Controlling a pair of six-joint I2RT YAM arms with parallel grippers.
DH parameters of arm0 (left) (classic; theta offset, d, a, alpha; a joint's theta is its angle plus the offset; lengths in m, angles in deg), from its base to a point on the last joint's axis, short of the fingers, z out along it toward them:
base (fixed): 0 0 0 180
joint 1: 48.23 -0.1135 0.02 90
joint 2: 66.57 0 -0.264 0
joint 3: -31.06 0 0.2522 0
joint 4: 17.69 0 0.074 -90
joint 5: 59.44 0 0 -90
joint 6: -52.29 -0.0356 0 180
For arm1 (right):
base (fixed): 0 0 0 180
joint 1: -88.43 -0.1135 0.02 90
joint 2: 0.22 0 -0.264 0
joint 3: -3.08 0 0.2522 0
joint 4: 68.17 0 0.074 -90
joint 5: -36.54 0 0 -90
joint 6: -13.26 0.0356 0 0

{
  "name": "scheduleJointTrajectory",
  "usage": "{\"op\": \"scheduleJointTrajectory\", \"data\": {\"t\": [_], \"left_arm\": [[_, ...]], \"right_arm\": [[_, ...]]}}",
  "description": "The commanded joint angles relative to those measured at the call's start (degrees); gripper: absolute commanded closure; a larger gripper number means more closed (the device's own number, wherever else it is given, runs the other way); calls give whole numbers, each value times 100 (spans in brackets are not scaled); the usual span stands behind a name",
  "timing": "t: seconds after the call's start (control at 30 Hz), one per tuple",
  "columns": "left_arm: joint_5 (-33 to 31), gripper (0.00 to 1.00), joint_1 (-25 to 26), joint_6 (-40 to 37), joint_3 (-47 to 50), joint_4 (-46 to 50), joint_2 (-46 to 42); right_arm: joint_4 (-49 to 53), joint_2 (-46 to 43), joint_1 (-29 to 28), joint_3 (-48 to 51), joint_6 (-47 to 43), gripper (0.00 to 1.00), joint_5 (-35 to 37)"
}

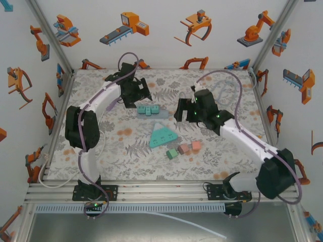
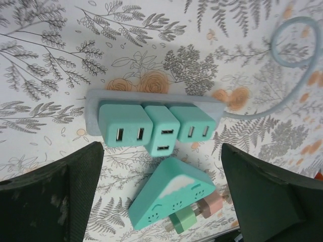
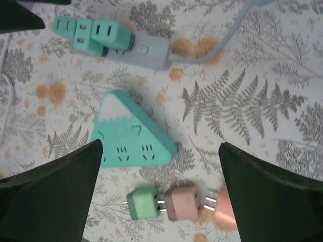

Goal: Pull the plug off the socket

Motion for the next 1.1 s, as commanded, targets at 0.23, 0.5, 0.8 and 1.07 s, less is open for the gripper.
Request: {"op": "scheduleJointTrajectory", "data": {"t": [0.23,0.5,0.8,1.07], "left_arm": [[-501,6,-418,-1288,105,-146,-243],[265,19,-674,-1094,-821,230,1118],[1554,31,-732,-397,-130,-493,1300],[1861,33,-794,449,1321,-1206,544]], "right_arm": [[582,2498,271,-2205,424,23,-386],[687,4003,262,-3320,327,34,-431],[984,4721,236,-3891,469,49,-794],[1234,4958,77,-4050,523,52,-1217]]}}
